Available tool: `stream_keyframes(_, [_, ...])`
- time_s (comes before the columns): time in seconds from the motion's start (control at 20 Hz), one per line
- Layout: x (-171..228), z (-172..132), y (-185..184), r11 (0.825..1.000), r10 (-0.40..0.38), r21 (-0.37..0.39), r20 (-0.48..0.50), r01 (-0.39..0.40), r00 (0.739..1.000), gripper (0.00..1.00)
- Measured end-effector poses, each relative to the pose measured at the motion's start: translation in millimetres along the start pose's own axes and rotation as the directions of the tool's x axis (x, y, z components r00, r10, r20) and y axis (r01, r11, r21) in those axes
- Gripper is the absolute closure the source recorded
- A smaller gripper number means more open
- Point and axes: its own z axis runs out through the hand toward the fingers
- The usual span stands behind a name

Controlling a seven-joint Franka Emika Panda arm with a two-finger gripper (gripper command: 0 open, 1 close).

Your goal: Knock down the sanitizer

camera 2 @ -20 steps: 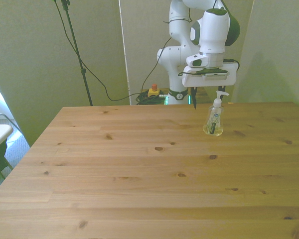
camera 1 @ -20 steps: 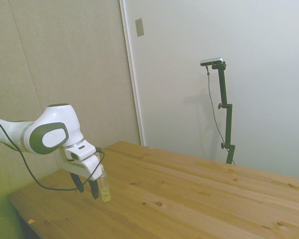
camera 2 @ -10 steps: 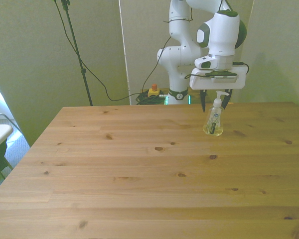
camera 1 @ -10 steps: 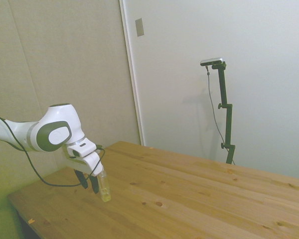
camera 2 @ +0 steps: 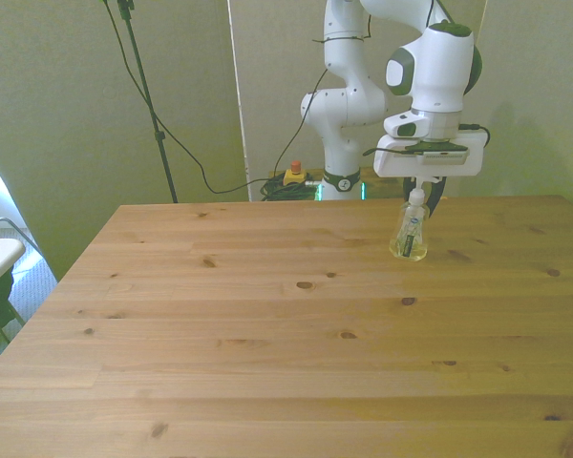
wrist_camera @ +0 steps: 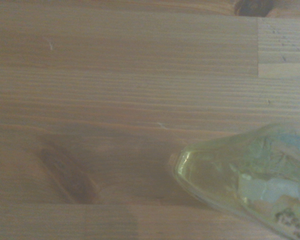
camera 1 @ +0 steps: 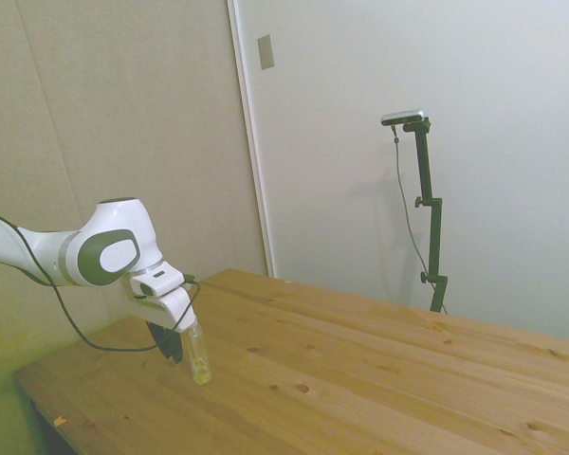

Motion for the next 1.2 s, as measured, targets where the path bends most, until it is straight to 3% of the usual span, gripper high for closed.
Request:
stream_keyframes(0.6, [27, -2, -20, 1.0, 0.026, 0.005, -0.015, -0.026, 1.0, 1.0])
stream_keyframes(1.2, [98, 1, -14, 0.991, 0.133, 0.016, -0.018, -0.133, 0.991, 1.0])
